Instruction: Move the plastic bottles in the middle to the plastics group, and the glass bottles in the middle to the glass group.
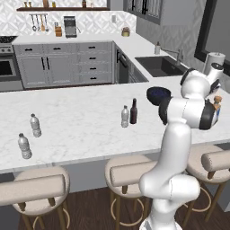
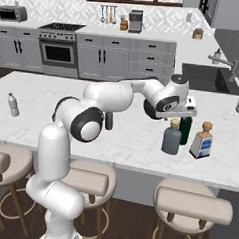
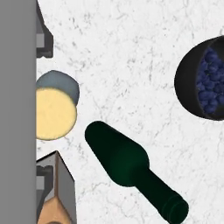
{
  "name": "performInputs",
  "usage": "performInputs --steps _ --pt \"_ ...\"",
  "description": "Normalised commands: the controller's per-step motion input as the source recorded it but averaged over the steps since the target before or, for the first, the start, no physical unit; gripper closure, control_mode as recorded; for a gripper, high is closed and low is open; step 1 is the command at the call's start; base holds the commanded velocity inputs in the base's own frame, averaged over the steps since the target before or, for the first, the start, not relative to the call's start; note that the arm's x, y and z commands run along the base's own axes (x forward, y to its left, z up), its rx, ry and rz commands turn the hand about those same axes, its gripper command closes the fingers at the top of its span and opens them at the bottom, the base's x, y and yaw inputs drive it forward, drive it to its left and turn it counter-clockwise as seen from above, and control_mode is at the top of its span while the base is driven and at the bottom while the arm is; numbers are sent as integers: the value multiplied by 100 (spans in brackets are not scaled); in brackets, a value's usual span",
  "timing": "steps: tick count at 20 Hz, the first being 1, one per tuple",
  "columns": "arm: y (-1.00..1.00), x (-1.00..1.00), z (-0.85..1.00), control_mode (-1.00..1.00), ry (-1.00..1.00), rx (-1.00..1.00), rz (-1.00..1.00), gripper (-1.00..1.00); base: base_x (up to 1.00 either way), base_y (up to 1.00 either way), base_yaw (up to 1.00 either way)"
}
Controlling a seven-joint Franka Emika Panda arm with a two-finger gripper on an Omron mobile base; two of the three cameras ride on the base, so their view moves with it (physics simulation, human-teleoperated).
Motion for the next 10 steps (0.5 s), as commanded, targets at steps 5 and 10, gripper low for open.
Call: performInputs --steps 5,10 --pt "51 -28 23 -100 0 -6 -5 -100 0 0 0" --pt "83 -29 0 -100 0 -5 -15 -100 0 0 0"
